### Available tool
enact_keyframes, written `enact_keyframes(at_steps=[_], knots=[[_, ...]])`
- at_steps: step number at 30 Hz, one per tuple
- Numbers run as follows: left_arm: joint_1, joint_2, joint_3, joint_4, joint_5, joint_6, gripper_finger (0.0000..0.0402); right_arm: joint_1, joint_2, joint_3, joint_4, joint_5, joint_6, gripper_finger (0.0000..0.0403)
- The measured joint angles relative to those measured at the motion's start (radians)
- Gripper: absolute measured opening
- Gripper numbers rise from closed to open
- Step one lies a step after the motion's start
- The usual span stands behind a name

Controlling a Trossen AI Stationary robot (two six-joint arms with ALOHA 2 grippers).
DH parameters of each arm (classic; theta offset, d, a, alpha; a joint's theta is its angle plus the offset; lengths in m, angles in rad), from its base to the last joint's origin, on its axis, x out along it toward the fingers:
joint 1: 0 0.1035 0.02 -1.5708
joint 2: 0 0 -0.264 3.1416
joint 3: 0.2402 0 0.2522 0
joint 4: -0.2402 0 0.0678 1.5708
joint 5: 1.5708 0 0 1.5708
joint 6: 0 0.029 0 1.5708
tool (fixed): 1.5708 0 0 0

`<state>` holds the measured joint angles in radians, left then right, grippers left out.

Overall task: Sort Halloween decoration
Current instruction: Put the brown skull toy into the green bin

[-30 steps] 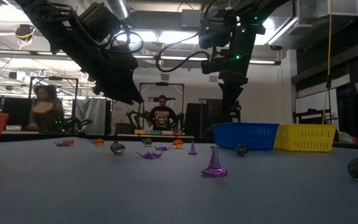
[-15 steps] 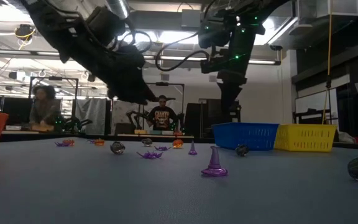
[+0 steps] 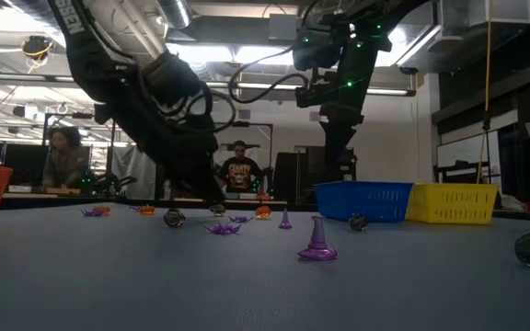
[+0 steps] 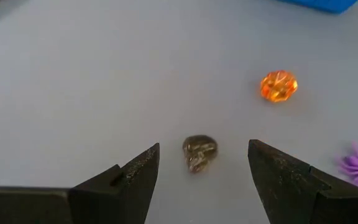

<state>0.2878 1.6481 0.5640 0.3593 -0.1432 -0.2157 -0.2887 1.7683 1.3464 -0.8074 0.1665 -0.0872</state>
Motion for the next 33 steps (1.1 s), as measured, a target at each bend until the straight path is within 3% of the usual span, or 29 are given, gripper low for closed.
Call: enact_keyframes(at_steps=[11,22,33], knots=[[0.000,0.118,0.001,0.135,-0.015,0.000,0.0229,0.000,0.000,0.000,0.007,0.000,0.000,0.0167],[-0.001,0.143,0.004,0.135,-0.029,0.001,0.0227,0.000,0.000,0.000,0.007,-0.001,0.000,0.0167],[0.000,0.144,0.003,0.129,-0.040,-0.003,0.0171,0.000,0.000,0.000,0.006,-0.002,0.000,0.0167]])
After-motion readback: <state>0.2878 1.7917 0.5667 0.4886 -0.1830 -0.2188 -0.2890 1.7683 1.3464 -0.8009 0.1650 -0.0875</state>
